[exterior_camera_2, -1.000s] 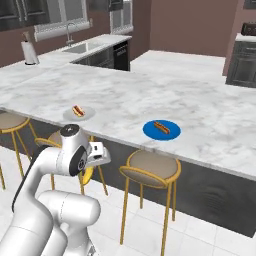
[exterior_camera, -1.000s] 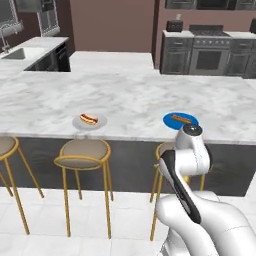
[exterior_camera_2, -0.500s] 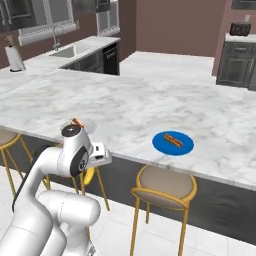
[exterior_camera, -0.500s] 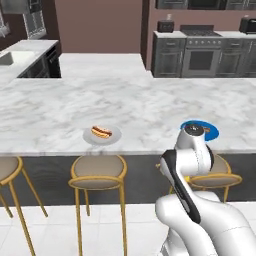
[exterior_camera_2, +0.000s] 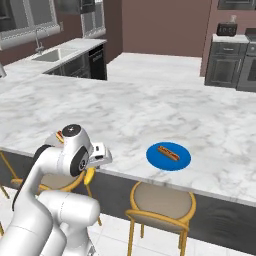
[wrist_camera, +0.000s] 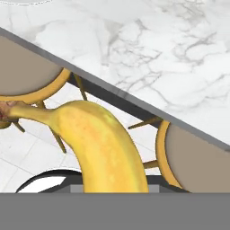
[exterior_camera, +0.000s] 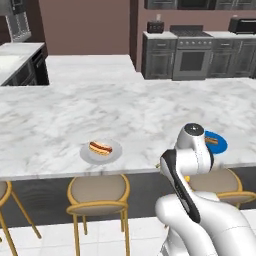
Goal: Pick up the banana and pear from the fridge and place one fruit on each plate on the dining counter.
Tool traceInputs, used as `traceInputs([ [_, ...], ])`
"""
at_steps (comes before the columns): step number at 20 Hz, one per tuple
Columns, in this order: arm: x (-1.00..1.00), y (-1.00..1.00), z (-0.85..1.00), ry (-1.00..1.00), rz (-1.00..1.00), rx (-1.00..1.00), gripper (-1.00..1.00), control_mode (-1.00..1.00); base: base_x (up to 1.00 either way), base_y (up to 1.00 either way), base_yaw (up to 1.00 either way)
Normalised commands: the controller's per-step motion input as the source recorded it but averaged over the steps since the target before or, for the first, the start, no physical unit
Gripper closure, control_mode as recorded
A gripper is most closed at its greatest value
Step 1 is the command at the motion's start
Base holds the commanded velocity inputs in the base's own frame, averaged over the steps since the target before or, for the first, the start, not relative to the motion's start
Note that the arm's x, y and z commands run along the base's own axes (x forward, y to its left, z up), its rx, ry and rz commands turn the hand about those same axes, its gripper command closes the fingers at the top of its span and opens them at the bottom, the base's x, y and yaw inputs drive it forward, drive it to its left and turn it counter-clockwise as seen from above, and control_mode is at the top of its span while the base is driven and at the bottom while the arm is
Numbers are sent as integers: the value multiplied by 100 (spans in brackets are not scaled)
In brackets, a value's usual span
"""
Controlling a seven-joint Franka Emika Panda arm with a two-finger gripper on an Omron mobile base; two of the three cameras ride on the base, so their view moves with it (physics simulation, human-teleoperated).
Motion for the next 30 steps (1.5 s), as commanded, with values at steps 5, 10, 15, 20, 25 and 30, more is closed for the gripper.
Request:
traceInputs([
  [5, 0, 0, 0, 0, 0, 0, 100, 100, 52, 22, -22],
  [10, 0, 0, 0, 0, 0, 0, 100, 100, 45, 31, -20],
  [15, 48, 37, 5, -6, -2, -1, 100, -100, 0, 0, 0],
  [20, 59, 89, 5, -4, 6, 1, 100, -100, 0, 0, 0],
  [25, 51, 60, 18, -5, 4, 11, 100, -100, 0, 0, 0],
  [30, 68, 76, 21, 7, 0, 3, 100, -100, 0, 0, 0],
])
